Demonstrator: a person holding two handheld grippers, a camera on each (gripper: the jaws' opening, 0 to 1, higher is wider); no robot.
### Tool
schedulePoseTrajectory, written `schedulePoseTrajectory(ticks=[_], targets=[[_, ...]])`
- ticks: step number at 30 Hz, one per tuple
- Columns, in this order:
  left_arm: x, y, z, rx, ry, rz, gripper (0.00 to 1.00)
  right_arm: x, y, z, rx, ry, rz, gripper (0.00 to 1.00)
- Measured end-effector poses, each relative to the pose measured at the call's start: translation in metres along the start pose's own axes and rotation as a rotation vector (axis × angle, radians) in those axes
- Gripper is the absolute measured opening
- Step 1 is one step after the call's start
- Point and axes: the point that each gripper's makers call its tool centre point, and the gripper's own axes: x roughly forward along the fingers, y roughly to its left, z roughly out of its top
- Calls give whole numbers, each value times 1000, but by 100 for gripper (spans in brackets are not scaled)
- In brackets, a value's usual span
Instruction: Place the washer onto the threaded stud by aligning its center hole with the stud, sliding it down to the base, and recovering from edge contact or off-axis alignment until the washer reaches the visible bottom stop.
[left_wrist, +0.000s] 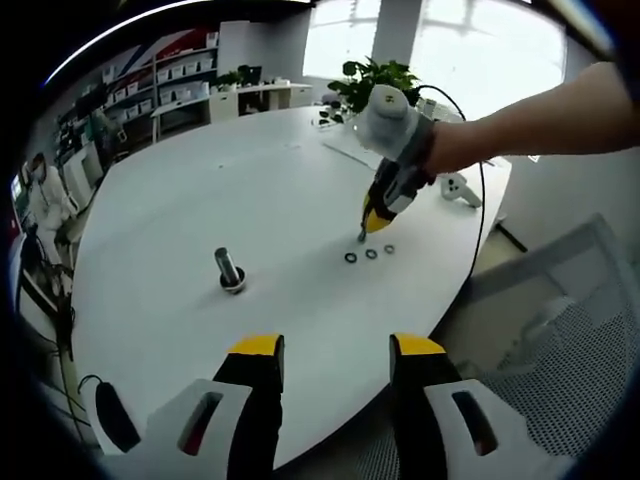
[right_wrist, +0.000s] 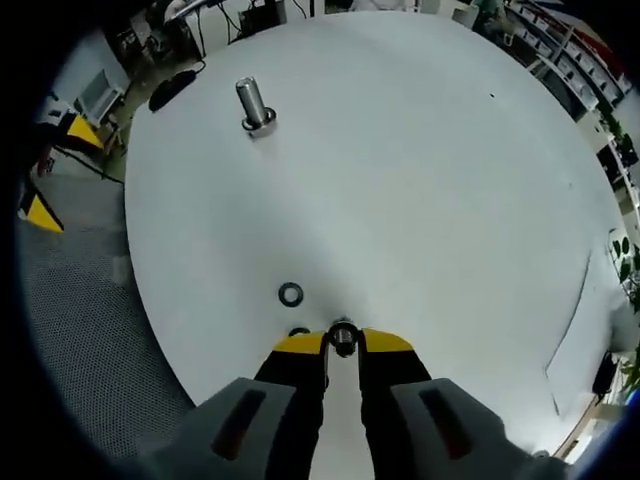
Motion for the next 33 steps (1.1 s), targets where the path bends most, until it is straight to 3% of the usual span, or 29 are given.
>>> schedulePoseTrajectory(ticks=[19, 28, 33], targets=[[1, 1, -2, 9, 12, 9, 40, 13, -2, -8, 42, 16, 7, 15], [1, -1, -3, 18, 17, 3, 40, 5, 0, -19, 74, 5, -7, 19], [1, -1, -4, 26, 21, 2, 40, 3, 11, -31, 81, 18, 4, 20]])
